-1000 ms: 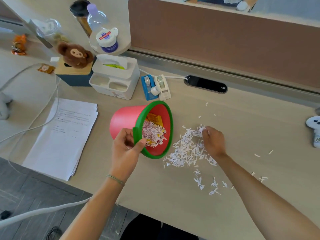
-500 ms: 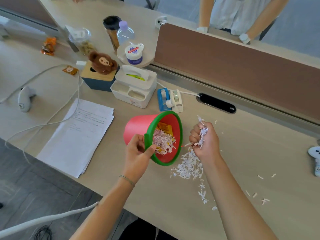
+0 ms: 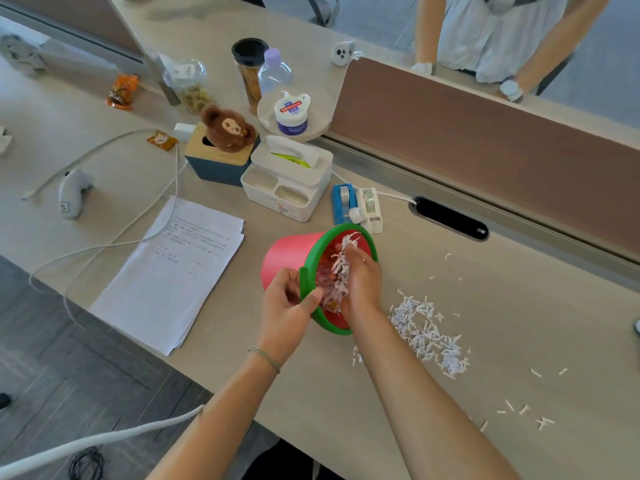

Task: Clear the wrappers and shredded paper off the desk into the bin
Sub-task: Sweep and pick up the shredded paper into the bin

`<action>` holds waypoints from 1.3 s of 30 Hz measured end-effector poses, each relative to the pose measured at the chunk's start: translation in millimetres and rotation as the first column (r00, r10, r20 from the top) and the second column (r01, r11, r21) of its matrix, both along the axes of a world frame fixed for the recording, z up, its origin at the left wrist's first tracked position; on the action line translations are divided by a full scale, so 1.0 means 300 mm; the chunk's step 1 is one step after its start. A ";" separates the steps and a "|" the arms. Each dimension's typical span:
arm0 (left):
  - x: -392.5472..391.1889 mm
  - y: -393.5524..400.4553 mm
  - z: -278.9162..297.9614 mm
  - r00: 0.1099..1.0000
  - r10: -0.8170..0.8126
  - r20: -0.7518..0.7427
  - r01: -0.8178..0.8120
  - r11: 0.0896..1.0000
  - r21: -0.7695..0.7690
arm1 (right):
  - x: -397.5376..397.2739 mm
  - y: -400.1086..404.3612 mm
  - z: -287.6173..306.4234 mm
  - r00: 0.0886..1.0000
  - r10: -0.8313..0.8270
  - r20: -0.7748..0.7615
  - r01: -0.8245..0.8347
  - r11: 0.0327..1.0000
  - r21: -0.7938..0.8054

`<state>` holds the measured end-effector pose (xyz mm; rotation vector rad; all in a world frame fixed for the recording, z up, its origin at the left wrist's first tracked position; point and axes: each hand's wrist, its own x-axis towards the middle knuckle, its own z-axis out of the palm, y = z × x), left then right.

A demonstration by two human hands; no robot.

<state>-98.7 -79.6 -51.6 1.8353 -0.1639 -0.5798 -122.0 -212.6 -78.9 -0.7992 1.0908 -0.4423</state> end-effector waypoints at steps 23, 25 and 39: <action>0.013 -0.002 0.003 0.990 0.042 -0.134 -0.050 0.997 -0.055 | -0.069 -0.044 0.048 0.748 0.350 -0.564 -0.637 0.137 -0.759; 0.014 -0.004 0.008 0.988 0.052 -0.143 -0.061 0.996 -0.058 | -0.075 -0.045 0.042 0.794 0.253 -0.553 -0.597 0.147 -0.789; 0.031 0.007 0.013 0.989 0.044 -0.142 -0.056 0.995 -0.084 | -0.160 -0.223 0.078 0.790 0.466 -0.399 -0.604 0.477 -0.638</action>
